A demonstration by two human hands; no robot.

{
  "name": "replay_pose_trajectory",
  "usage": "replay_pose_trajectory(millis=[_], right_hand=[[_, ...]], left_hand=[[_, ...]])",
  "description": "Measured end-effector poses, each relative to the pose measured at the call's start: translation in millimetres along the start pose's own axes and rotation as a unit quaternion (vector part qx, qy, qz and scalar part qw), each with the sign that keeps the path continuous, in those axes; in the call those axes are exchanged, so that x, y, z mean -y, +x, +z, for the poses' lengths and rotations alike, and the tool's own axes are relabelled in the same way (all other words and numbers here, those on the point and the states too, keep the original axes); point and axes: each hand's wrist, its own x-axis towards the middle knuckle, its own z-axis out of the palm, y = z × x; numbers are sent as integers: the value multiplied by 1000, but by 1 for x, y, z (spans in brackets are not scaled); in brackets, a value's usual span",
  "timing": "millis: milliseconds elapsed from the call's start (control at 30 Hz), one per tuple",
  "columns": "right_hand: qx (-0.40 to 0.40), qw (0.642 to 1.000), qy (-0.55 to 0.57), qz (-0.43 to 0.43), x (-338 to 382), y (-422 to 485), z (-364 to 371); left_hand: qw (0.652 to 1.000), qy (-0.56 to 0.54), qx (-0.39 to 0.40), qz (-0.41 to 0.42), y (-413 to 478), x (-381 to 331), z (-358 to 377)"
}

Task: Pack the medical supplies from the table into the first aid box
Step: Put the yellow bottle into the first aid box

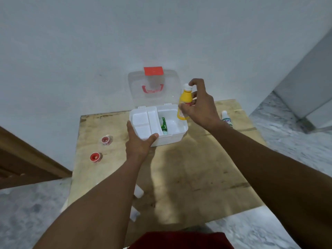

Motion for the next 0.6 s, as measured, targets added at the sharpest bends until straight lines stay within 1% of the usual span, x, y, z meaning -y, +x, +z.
replay_pose_trajectory(millis=[167, 267, 367, 600], right_hand=[[20, 1000, 14, -18, -4, 3, 22], [15, 999, -2, -36, -14, 6, 35], [10, 999, -8, -35, -26, 11, 46], [27, 996, -30, -76, -50, 24, 67]], left_hand=[[1000, 5, 4, 3, 5, 1, -4], [1000, 0, -3, 6, 6, 3, -2], [1000, 3, -6, 10, 6, 3, -2], [1000, 21, -15, 5, 11, 8, 1]])
